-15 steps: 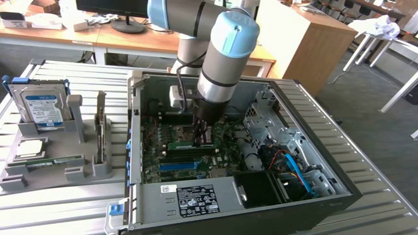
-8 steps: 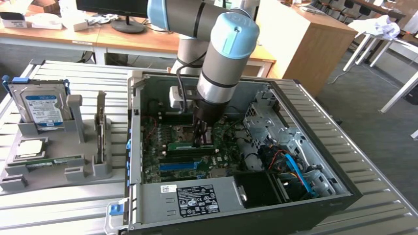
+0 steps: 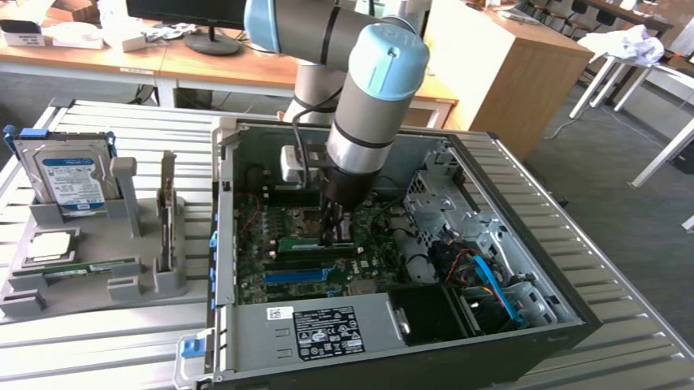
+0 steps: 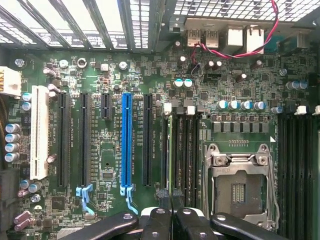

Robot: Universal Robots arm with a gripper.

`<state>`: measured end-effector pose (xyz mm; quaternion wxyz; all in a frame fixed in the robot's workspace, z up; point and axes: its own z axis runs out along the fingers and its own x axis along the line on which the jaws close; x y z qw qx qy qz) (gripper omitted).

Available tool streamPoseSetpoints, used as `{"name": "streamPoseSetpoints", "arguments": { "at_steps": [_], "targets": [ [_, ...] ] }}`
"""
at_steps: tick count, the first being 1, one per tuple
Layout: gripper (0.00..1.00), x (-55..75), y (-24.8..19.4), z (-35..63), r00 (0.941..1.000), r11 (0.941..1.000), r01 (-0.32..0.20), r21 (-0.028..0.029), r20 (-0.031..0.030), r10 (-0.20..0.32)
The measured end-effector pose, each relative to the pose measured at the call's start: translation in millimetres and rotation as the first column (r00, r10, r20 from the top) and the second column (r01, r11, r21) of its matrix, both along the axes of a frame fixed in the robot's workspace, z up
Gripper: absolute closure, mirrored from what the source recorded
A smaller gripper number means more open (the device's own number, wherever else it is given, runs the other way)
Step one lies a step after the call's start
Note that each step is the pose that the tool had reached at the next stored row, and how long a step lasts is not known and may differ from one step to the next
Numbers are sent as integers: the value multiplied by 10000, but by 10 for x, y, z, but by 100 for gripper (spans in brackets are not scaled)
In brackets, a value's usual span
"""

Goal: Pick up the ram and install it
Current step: 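Insert the ram into the slot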

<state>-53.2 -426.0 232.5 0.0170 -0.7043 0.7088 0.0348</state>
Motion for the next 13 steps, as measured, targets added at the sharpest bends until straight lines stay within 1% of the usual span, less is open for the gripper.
{"name": "streamPoseSetpoints", "arguments": {
  "at_steps": [13],
  "targets": [
    [88, -12, -10, -39, 10000, 10000, 1, 1, 0, -1]
  ]
}}
